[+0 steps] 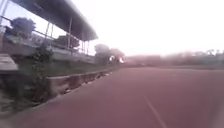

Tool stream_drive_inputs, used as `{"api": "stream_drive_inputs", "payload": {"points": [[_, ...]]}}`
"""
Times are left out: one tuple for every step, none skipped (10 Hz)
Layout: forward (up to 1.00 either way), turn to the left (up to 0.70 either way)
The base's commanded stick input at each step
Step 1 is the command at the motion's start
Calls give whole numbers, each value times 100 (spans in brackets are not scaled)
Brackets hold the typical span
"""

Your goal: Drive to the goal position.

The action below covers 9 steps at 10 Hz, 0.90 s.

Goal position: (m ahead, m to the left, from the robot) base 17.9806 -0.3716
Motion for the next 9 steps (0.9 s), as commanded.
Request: {"api": "stream_drive_inputs", "payload": {"points": [[70, -5], [70, -22], [70, -16], [70, -8], [70, 0], [70, -12], [70, -24], [70, -33], [70, -10]]}}
